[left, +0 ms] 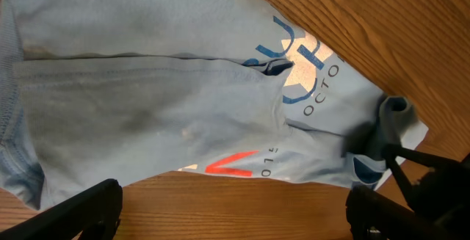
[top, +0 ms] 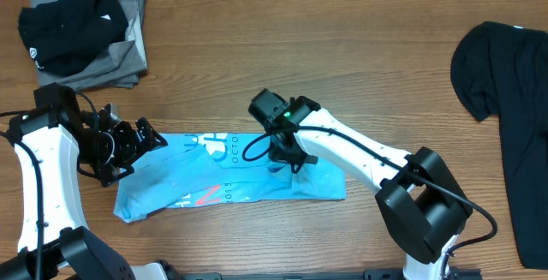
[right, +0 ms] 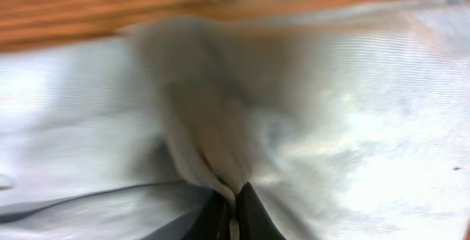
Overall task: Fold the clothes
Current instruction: 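Press the folded right end down at the center with the right gripper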
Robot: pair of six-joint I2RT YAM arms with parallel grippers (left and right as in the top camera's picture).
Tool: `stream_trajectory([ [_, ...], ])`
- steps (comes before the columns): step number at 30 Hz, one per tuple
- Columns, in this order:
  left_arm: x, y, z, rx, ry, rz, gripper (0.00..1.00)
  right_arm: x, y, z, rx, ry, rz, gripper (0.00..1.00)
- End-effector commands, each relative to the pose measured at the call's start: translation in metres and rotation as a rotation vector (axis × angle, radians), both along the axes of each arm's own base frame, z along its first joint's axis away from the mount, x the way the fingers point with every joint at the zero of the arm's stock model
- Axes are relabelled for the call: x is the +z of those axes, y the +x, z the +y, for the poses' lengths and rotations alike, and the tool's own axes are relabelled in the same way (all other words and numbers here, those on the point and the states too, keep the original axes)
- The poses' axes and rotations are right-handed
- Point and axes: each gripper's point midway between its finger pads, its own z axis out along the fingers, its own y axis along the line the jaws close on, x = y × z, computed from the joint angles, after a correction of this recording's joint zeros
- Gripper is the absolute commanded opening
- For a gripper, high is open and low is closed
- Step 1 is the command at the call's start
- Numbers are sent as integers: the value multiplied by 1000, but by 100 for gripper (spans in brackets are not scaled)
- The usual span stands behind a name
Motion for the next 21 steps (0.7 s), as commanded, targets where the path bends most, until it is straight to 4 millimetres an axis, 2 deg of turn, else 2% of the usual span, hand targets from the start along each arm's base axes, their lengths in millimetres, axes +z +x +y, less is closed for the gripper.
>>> stream_trajectory([
  [1,8,5,1,7,-1,-31,100,22,1,30,43,82,-32,4],
  [11,8,5,1,7,0,-32,100,54,-17,86,155,228,-37,4],
  [21,8,5,1,7,-1,-31,100,57,-31,114,228,291,-48,4],
])
